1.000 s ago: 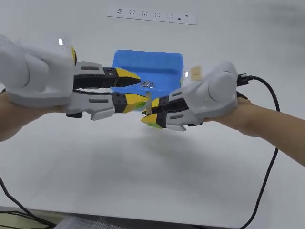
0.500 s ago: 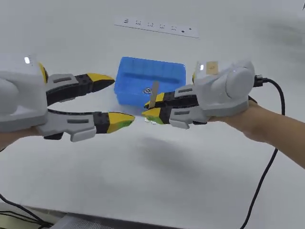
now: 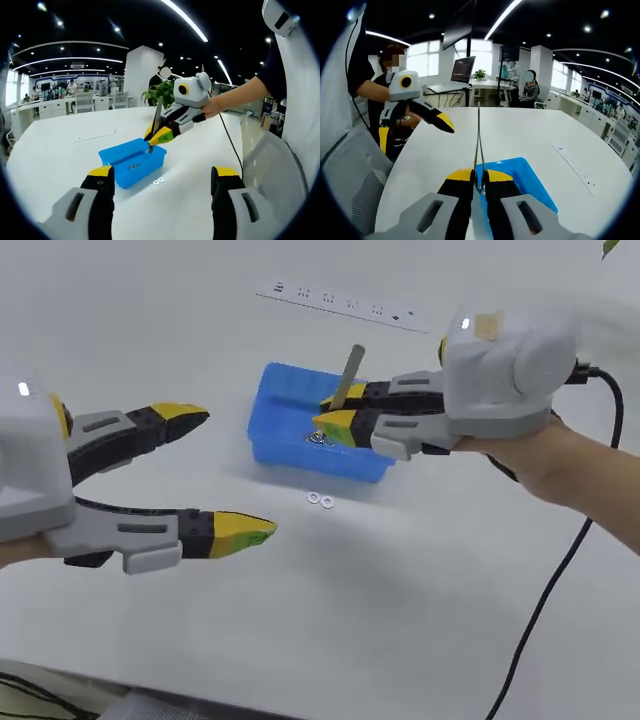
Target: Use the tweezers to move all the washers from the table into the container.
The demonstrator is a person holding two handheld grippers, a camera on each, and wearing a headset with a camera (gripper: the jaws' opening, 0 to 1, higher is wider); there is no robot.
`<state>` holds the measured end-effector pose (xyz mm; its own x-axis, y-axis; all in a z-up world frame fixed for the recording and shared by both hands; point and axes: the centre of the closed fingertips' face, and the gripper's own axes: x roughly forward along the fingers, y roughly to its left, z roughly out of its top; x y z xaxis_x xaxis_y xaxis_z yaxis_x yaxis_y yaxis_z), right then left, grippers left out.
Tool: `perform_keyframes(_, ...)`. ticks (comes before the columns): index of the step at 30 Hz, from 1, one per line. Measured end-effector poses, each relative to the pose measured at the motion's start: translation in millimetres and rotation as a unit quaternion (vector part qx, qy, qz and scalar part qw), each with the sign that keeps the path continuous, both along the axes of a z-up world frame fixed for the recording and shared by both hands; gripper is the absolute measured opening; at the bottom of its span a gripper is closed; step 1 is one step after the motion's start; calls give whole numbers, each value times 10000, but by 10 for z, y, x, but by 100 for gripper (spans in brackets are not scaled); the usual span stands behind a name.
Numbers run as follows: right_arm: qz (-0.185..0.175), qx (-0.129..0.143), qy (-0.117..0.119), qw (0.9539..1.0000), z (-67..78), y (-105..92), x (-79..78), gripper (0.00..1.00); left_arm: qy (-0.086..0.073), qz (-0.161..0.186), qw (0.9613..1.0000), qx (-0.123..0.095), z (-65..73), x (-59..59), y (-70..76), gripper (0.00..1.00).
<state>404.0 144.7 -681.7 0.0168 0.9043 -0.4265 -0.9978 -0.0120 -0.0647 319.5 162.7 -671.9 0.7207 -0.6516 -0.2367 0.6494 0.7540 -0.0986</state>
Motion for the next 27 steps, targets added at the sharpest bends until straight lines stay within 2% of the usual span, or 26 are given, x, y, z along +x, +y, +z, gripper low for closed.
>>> perform_keyframes(3,-31,51,34,10000,-6,36,112,9,28,139,9998,-161,11,20,58,90)
perform_keyframes(10,-141,-46,137,9998,-215,128,408,9,131,238,9993,-253,-29,5,147,98)
perform_keyframes(13,-217,-69,263,9994,-323,168,493,9,159,299,9982,-486,-14,4,155,99)
perform_keyframes(18,-245,-73,378,9990,-437,222,538,9,244,348,9984,-381,-73,19,177,99)
perform_keyframes(27,-237,-255,497,9982,-641,223,538,10,375,488,9971,-456,-139,-23,217,99)
